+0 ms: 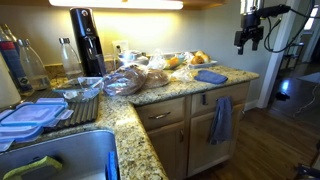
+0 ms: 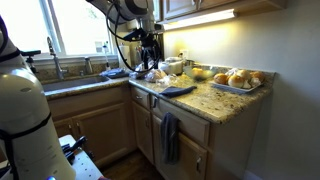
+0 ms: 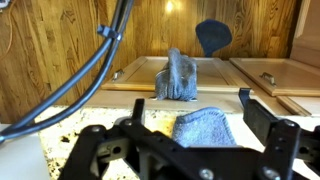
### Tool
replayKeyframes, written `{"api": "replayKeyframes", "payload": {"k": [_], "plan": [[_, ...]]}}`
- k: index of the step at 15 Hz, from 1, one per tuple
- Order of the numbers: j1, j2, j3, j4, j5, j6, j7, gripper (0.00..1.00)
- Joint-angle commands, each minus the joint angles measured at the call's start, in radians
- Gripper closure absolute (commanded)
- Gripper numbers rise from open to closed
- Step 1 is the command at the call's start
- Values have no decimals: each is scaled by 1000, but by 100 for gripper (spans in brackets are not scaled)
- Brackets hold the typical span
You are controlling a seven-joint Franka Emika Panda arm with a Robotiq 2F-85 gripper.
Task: Hang the cloth on the drawer
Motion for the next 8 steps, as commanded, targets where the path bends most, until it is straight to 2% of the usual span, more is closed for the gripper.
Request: {"api": "replayKeyframes", "payload": {"k": [1,4,6,7,8], "plan": [[-16,77,-39,52,13,70,-12,0],[-17,143,-64,102,28,98,-9,0],[-12,178,-71,142,36,68,5,0],[-6,147,-68,100,17,84,0,0],[-6,164,-70,115,20,83,0,0]]}}
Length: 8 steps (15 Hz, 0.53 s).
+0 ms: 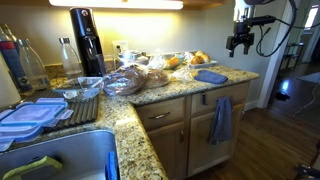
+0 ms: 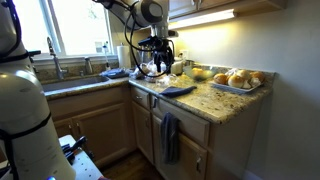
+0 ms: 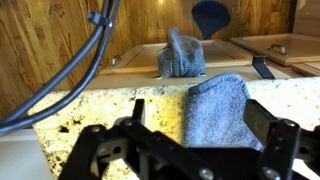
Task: Hang the cloth on the drawer
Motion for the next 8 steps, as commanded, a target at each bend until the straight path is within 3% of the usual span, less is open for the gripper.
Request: {"api": "replayKeyframes", "payload": {"k": [1,4,8], "plan": [[3,12,-3,12,1,-2,0,0],[3,19,-3,21,2,-3,0,0],[7,82,-2,36,-26,130,-53,0]]}}
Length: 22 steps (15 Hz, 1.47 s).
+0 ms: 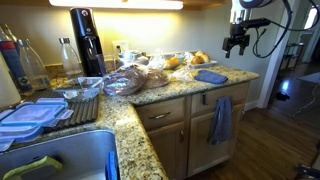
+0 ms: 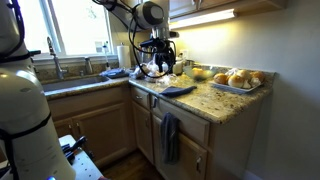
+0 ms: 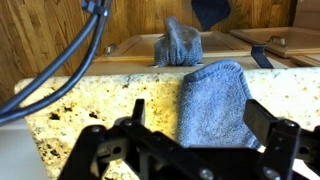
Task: Hang the cloth on the drawer
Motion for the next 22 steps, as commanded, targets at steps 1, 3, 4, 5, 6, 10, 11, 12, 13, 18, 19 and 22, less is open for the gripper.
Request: {"api": "replayKeyframes", "payload": {"k": [1,3,4,5,6,10,11,12,13,18,19,22], "plan": [[1,67,-7,23,-11,112,-66,0],[-2,108,-12,45,-11,145,-99,0],[-3,126,-15,54,-7,160,-118,0],[-6,146,-18,66,-4,176,-140,0],[-8,165,-21,82,-6,179,-156,0],[-11,246,-34,166,-16,170,-214,0],[-11,265,-37,190,-19,163,-231,0],[-11,281,-38,212,-16,155,-245,0],[-8,288,-40,229,-10,133,-235,0],[-2,292,-39,220,-5,158,-216,0],[-4,300,-35,221,-1,178,-235,0],[-12,354,-30,250,2,243,-279,0]]}}
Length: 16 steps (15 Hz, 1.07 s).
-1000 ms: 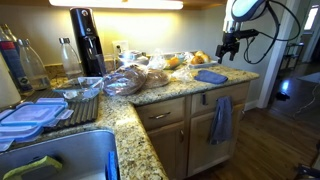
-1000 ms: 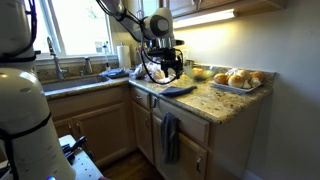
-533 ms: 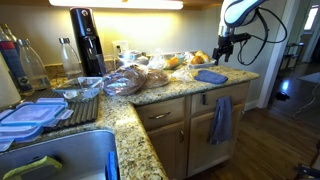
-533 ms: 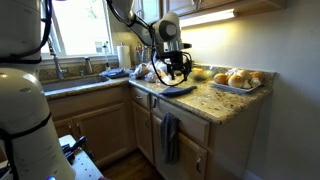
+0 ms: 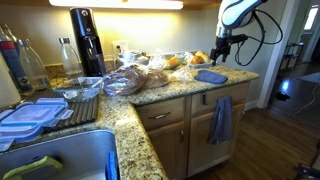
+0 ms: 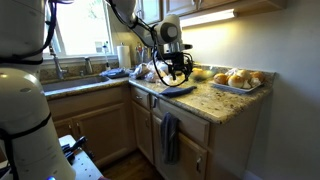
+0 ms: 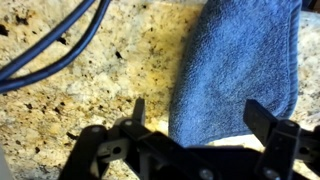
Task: Hang the cloth on the drawer
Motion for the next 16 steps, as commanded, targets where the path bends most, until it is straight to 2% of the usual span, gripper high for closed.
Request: {"api": "replayKeyframes", "payload": {"k": [1,7,8,9,10,11,16], "plan": [[-14,73,5,45,18,69,-70,0],[-29,183,16,118,42,126,-141,0],[-29,194,15,127,41,131,-146,3],[-29,200,16,131,41,140,-152,27],[-31,206,18,136,42,149,-157,27],[-32,212,18,142,42,154,-160,32],[-47,224,29,146,70,174,-197,65]]}}
